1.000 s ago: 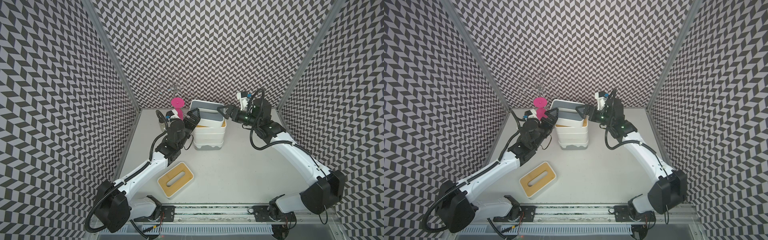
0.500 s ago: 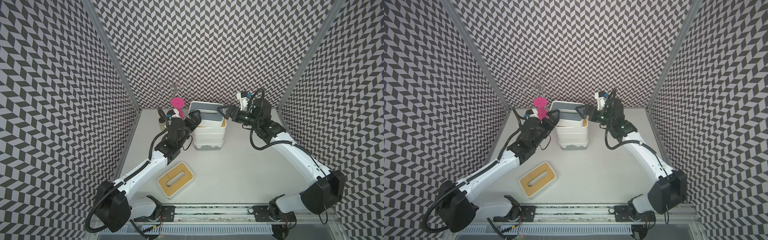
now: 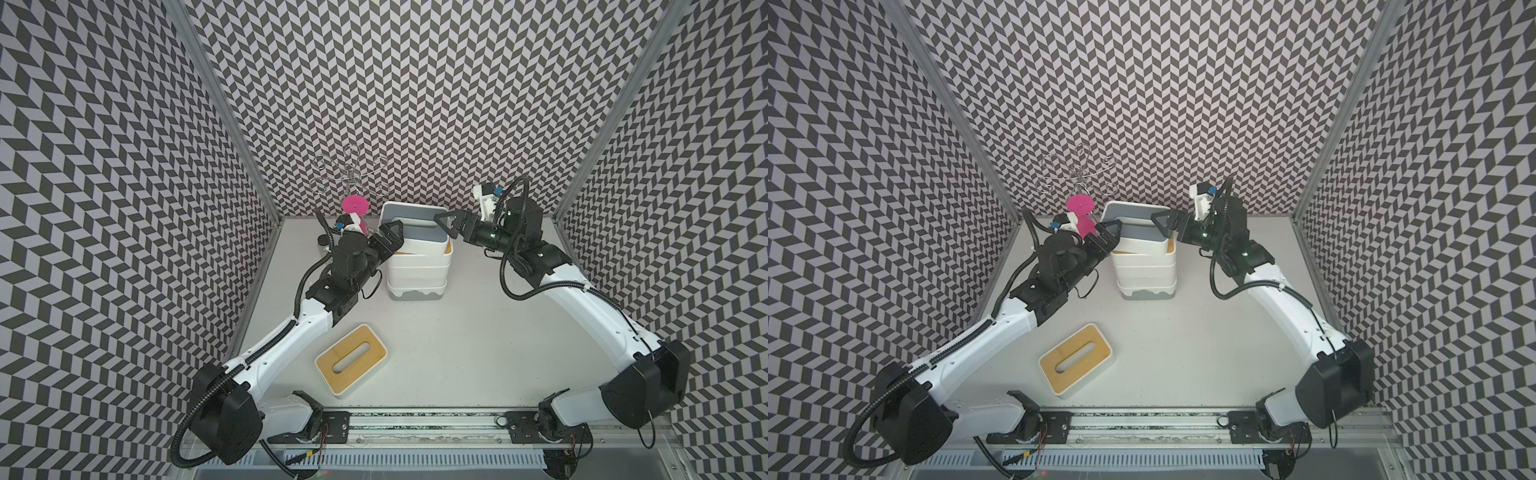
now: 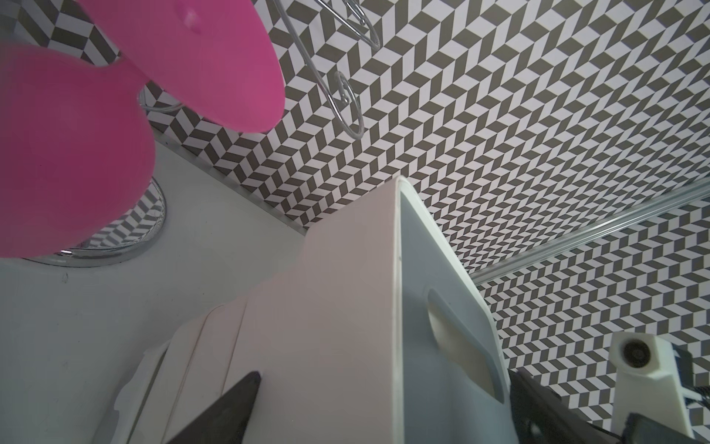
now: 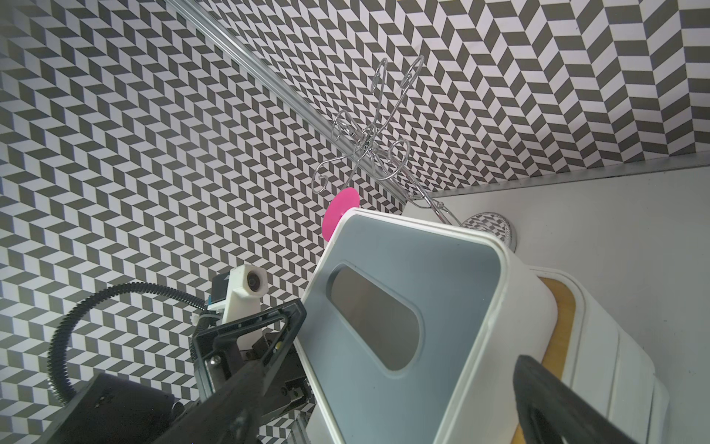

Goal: Stack the tissue boxes
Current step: Place the tissue box at the tissue box.

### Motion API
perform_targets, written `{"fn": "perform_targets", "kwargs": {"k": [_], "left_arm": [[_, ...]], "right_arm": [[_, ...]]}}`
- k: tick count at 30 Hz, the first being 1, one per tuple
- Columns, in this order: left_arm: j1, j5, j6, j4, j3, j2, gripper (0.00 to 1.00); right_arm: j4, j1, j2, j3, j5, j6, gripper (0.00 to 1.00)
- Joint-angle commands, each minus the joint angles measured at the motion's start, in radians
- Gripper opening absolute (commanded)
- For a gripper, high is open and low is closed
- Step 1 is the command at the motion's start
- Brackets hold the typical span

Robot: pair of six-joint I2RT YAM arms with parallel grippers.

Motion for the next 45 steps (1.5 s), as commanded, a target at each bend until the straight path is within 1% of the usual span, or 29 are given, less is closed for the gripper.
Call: {"fn": "perform_targets", "kwargs": {"k": [1, 8, 13, 19, 24, 29, 33, 38, 45], "left_arm": [[-0.009, 0.022, 0.059, -0.015, 0.052, 0.005, 0.99], [-0.016, 0.011, 0.105, -0.047, 0.052, -0.005, 1.00], [0.000, 0.010, 0.134, -0.075, 0.051, -0.022, 0.99], [0.024, 0.067, 0.165, -0.095, 0.065, -0.018, 0.99], [0.046, 0.092, 0.201, -0.112, 0.078, -0.027, 1.00], [0.056, 0.128, 0.240, -0.135, 0.124, 0.003, 1.00], [0.053, 0.156, 0.277, -0.140, 0.155, 0.019, 1.00], [0.039, 0.170, 0.291, -0.142, 0.159, 0.030, 1.00], [0.017, 0.161, 0.303, -0.147, 0.162, 0.025, 0.99]], "right_arm": [[0.027, -0.003, 0.017, 0.009, -0.005, -0.012, 0.99], [0.021, -0.003, 0.017, 0.013, 0.004, -0.017, 0.99], [0.012, -0.003, 0.014, 0.014, 0.015, -0.022, 0.99], [0.006, -0.003, 0.014, 0.020, 0.020, -0.029, 0.99], [0.003, -0.003, 0.014, 0.019, 0.021, -0.032, 0.99], [0.005, -0.001, 0.017, 0.020, 0.014, -0.029, 0.99], [0.003, 0.000, 0.022, 0.031, -0.002, -0.030, 0.99], [0.004, 0.000, 0.033, 0.051, -0.021, -0.027, 0.99], [-0.006, 0.002, 0.047, 0.079, -0.022, -0.034, 0.99]]}}
